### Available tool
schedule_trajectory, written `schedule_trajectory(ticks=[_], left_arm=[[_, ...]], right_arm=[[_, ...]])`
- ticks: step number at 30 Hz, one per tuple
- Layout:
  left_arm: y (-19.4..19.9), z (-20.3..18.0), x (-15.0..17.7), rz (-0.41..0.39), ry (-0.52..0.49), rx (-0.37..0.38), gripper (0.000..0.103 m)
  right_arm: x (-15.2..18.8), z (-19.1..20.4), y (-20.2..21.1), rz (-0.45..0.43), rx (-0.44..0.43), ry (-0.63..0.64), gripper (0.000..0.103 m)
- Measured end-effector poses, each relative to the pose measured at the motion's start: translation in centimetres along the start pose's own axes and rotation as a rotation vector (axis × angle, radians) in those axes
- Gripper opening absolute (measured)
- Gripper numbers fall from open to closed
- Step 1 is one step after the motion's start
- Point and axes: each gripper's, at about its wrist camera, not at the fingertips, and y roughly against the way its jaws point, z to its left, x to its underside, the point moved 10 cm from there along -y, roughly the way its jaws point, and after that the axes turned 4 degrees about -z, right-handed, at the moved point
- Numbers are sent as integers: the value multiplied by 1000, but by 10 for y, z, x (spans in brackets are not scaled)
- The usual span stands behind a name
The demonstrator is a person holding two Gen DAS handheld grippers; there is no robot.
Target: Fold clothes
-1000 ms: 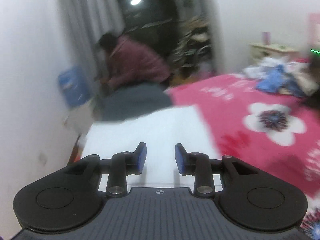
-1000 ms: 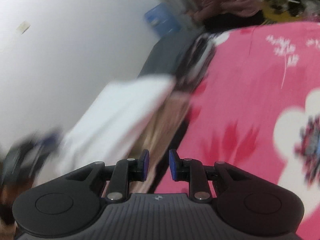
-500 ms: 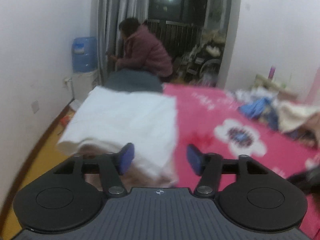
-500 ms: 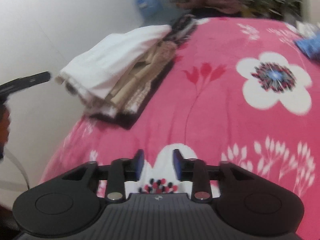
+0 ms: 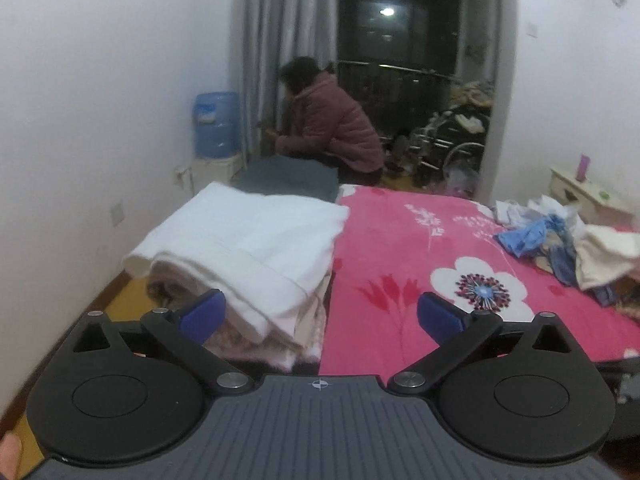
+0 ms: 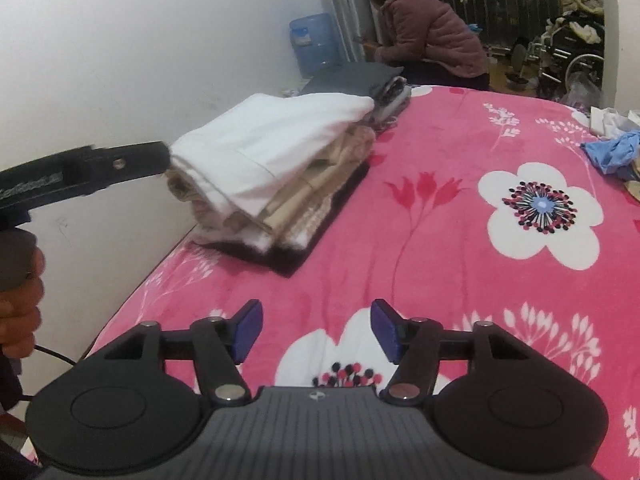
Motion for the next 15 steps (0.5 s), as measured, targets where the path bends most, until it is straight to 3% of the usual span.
schedule_trajectory(ticks=[6, 15], left_arm=[[3, 3, 15, 55, 59, -25, 103], [15, 6, 23, 67, 90, -64, 103]], right_arm=[[-7, 4, 16, -49, 35, 17, 80], [-12, 6, 32, -92, 76, 36, 98]])
